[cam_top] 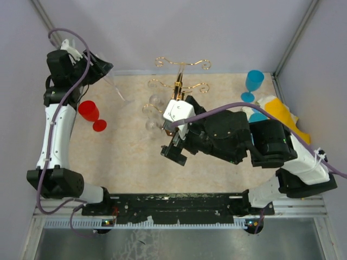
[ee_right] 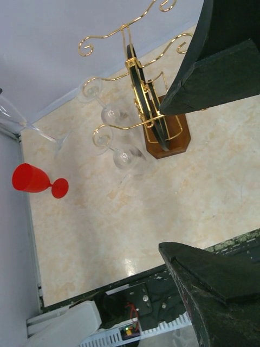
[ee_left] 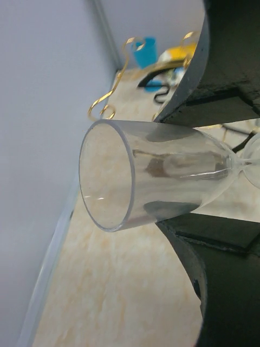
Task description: Take the wine glass off the wine glass rack
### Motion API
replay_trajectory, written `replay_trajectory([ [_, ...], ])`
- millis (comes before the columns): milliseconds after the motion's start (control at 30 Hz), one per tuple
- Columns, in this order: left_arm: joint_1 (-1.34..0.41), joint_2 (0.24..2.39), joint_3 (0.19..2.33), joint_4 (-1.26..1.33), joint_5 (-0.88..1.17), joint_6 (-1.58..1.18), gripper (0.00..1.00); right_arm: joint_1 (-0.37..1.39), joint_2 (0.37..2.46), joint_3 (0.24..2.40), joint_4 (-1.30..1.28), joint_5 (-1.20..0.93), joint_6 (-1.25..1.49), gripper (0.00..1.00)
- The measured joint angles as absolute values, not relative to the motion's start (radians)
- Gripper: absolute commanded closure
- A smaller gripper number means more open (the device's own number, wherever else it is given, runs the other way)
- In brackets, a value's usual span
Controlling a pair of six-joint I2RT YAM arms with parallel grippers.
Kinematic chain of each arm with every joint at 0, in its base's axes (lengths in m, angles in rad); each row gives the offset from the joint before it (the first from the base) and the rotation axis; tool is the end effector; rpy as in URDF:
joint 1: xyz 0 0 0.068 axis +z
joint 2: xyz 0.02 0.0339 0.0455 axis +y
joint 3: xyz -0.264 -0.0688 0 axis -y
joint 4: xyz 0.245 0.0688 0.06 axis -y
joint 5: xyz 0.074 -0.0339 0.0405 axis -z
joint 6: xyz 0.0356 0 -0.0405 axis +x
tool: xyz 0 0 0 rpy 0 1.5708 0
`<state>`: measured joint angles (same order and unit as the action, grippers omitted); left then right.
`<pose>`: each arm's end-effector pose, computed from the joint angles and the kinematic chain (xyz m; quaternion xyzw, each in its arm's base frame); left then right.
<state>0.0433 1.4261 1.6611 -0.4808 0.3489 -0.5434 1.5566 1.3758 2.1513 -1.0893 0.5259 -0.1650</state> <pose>0.3107 0.0013 0.4640 -0.1223 0.7742 -0.2825 0.5530 0.0207 0.2012 0.5545 -0.4928 0.6250 0.2025 0.5705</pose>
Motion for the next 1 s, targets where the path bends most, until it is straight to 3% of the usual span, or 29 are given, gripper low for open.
replay_trajectory([
  [300, 0.016, 1.527, 1.508, -0.122, 0.078, -0.34, 0.56, 1.414, 1.348, 2.067, -1.049, 0.505, -0.155, 0.01],
  [467, -0.057, 1.599, 1.384, 0.113, -0.027, -0.189, 0.57, 1.044, 1.36, 2.083, -1.034, 0.411, 0.015, 0.01],
  [667, -0.094, 1.628, 1.216, 0.344, -0.101, -0.083, 0.63, 0.817, 1.427, 2.105, -1.034, 0.227, 0.2, 0.01],
  [1000, -0.099, 1.74, 1.148, 0.675, -0.249, 0.021, 0.65, 0.717, 1.627, 2.163, -0.996, -0.036, 0.385, 0.01],
])
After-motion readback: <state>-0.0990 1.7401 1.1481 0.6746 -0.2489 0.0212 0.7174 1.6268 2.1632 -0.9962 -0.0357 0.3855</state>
